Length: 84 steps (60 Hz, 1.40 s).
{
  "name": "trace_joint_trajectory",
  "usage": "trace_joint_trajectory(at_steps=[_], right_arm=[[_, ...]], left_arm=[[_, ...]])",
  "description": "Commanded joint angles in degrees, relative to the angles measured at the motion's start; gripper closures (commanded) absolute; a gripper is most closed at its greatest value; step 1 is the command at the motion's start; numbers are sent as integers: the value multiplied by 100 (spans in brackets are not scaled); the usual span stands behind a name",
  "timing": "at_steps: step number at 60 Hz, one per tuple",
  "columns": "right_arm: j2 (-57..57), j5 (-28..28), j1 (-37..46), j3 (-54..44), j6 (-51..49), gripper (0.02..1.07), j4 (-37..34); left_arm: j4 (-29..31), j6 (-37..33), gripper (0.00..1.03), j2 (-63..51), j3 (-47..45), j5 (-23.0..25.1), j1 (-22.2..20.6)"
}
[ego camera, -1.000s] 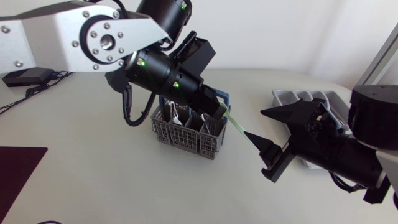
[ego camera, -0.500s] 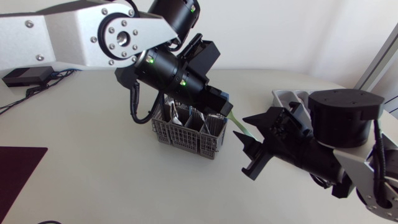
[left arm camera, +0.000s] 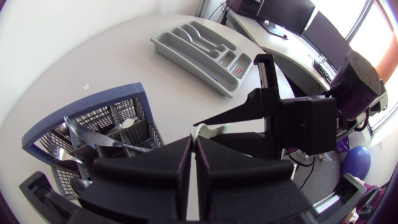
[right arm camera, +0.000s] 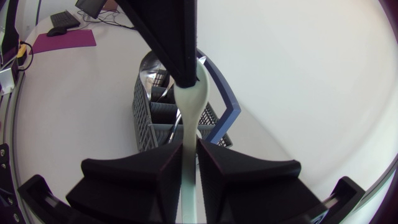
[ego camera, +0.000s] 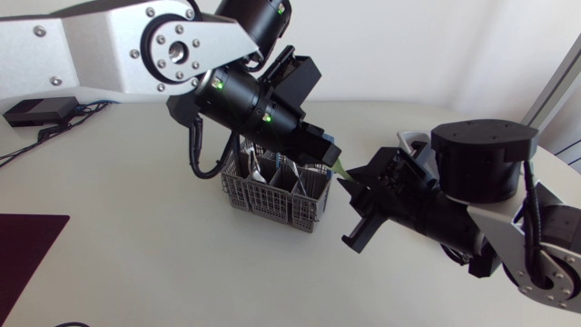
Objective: Sort the cutlery from the basket into the organizer compartments.
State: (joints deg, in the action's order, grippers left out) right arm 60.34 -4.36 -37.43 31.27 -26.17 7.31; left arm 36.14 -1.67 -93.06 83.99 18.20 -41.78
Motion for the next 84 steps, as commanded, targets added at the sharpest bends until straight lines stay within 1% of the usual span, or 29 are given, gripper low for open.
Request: trace_joint_trajectory(at_steps=[1, 11, 14, 15, 17, 18, 19, 22, 25, 29, 35, 41, 48, 55, 58, 64, 70, 73, 84], right_arm=[[92, -74, -36, 160, -72, 100, 34], [92, -47, -36, 169, -81, 101, -54], [75, -30, -36, 160, -81, 101, -72], [75, -21, -36, 160, -81, 101, -90], [66, -3, -36, 160, -81, 101, -125], [57, 5, -36, 152, -81, 101, -142], [48, 5, -36, 152, -81, 101, -151], [22, 49, -36, 134, -81, 101, -195], [-13, 102, -28, 117, -81, 101, -257], [-75, 155, -10, 90, -81, 101, -309], [-154, 322, 87, 64, -90, 101, -450], [-286, 568, 289, -7, -151, 101, -590], [-479, 999, 737, -77, -301, 101, -828], [-602, 1675, 1458, -147, -652, 101, -1100], [-646, 1974, 1792, -182, -810, 101, -1179], [-602, 2809, 2723, -182, -1267, 101, -1399], [-409, 3319, 3427, -200, -1777, 101, -1461], [-242, 3530, 3752, -182, -2094, 101, -1531], [497, 4057, 4683, -86, -2972, 101, -1566]], left_arm=[[113, 114, 100, -125, 197, 114, 3], [148, 132, 99, -125, 215, 123, 21], [148, 141, 96, -125, 215, 123, 21], [148, 150, 91, -125, 215, 123, 21], [148, 158, 87, -116, 224, 123, 30], [148, 158, 81, -116, 232, 123, 38], [148, 158, 78, -116, 241, 123, 38], [148, 194, 71, -116, 285, 123, 82], [148, 246, 62, -107, 338, 123, 153], [113, 317, 54, -99, 434, 123, 249], [-11, 413, 47, -46, 558, 123, 451], [-230, 440, 46, 24, 610, 123, 715], [-239, 317, 46, 95, 645, 114, 1067], [-204, 9, 47, 262, 496, 61, 1401], [-151, -176, 47, 350, 391, -35, 1436], [-116, -553, 47, 587, 13, -686, 1445], [-81, -650, 47, 780, -242, -914, 1497], [-90, -685, 48, 851, -348, -949, 1524], [-72, -712, 49, 1009, -567, -1099, 1568]])
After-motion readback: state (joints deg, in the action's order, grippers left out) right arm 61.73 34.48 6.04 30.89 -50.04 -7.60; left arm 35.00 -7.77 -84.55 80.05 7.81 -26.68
